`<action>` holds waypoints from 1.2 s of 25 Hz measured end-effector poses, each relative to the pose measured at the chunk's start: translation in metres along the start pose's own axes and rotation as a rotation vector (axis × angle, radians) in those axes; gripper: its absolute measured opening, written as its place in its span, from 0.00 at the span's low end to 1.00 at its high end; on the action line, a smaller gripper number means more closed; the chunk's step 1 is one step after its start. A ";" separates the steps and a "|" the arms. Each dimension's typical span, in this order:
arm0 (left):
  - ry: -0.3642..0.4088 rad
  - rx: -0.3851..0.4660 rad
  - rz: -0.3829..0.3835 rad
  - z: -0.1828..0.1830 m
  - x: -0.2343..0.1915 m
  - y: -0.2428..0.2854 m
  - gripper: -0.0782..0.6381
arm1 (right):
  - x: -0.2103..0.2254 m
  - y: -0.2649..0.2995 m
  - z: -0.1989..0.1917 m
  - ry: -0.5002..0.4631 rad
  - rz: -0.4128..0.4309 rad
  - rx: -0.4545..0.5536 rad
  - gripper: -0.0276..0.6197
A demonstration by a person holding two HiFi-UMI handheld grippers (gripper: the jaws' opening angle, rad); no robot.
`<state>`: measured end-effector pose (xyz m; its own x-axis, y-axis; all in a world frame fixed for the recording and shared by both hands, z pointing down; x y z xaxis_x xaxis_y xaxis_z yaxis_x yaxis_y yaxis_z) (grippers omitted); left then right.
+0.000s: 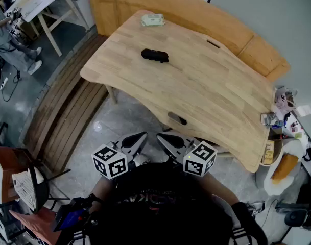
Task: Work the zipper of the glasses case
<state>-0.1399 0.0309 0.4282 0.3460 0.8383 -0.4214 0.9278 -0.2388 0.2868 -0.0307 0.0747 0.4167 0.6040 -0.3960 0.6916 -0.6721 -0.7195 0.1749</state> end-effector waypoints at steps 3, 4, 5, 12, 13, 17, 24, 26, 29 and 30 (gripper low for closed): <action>0.002 0.001 0.001 0.000 0.000 0.000 0.12 | 0.000 0.000 0.000 -0.004 0.000 0.001 0.07; 0.002 0.001 0.001 0.000 -0.001 0.000 0.12 | 0.000 0.000 0.000 -0.005 0.000 0.002 0.07; 0.002 0.001 0.001 0.000 -0.001 0.000 0.12 | 0.000 0.000 0.000 -0.006 0.000 0.002 0.07; -0.002 0.000 0.004 0.000 -0.001 -0.001 0.12 | -0.001 0.001 0.000 -0.009 0.001 -0.002 0.07; -0.003 0.001 0.005 0.000 -0.001 -0.001 0.12 | -0.001 0.001 0.000 -0.009 0.003 -0.001 0.07; -0.007 0.001 0.006 -0.001 -0.001 -0.002 0.12 | -0.004 0.002 -0.001 -0.005 0.030 0.002 0.07; -0.014 0.001 0.004 -0.001 0.000 0.000 0.12 | -0.005 0.002 0.000 -0.017 0.036 -0.012 0.07; -0.020 0.000 0.003 -0.002 -0.002 0.003 0.12 | -0.001 0.003 0.002 -0.012 0.032 -0.015 0.07; -0.031 -0.003 0.002 -0.003 -0.004 0.010 0.12 | 0.008 0.002 0.005 0.004 0.023 -0.016 0.07; -0.033 -0.005 0.003 -0.002 -0.004 0.011 0.12 | 0.011 0.002 0.007 0.007 0.021 -0.017 0.07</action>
<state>-0.1312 0.0258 0.4353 0.3535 0.8209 -0.4485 0.9260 -0.2392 0.2921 -0.0225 0.0654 0.4197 0.5866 -0.4066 0.7004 -0.6917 -0.7014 0.1722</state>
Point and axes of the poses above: the fingertips, and each gripper's own axes: y forward along the fingers, x to its right, z out of its top, the point moved 5 cm from there along -y, backward along the fingers, and after that the axes turned 10 degrees about y, right-handed, at the moved point
